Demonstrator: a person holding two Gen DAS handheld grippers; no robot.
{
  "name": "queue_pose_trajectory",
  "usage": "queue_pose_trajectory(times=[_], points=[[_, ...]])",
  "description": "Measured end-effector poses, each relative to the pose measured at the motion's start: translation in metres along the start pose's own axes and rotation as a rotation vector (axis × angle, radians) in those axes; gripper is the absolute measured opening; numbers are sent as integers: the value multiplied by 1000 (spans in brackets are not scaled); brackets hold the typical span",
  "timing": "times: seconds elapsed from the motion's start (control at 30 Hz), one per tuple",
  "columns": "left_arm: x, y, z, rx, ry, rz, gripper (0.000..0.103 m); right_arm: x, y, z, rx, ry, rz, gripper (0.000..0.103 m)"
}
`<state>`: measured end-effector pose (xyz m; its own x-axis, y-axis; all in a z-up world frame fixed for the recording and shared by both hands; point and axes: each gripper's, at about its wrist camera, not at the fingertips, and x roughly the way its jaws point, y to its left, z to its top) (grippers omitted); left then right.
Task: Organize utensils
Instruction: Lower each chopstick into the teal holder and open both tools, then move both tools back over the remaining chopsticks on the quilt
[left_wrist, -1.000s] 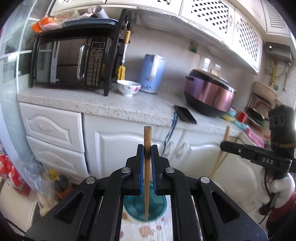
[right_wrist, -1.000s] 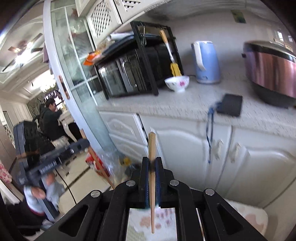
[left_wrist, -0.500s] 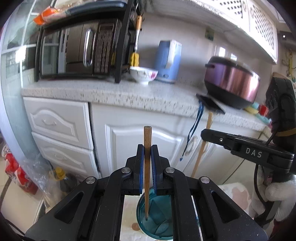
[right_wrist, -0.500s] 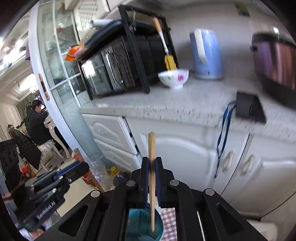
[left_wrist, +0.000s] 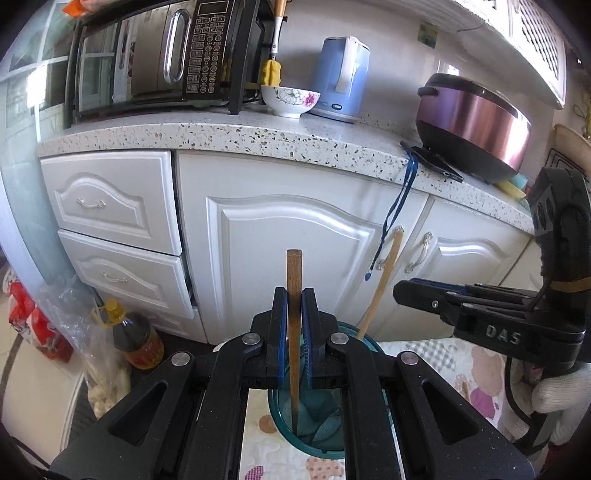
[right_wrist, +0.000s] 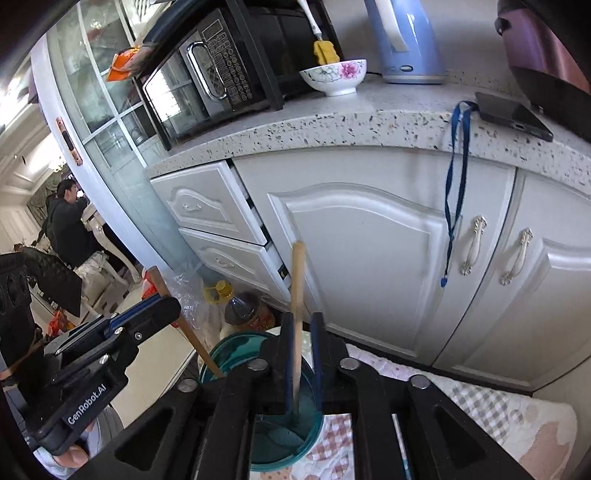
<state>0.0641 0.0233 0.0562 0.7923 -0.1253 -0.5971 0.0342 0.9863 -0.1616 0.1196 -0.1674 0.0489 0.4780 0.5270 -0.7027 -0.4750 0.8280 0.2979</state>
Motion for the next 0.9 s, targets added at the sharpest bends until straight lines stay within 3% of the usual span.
queue_pose_trajectory(times=[0.07,0.13,0.2,0.27,0.6,0.9], points=[[-1,0,-1,1,0,3,7,-3,0,-4,3,4,5,39],[-2,0,-2,-4,5,5,9,-5,0,-8,-6,8,3,39],[-3,2,-2,-15,8,3,20,-7,0,-14,-13,17,-5,39],[-6,2,-3,-19,5,-1,22,-11,-1,-19,-11,23,-7,39],[-21,-13,-16,6,27,-2,24,-40,-3,-49,-17,19,-43,39],[-34,-52,-36,62,54,-44,26,-81,-12,-76,15,-26,-126,41]])
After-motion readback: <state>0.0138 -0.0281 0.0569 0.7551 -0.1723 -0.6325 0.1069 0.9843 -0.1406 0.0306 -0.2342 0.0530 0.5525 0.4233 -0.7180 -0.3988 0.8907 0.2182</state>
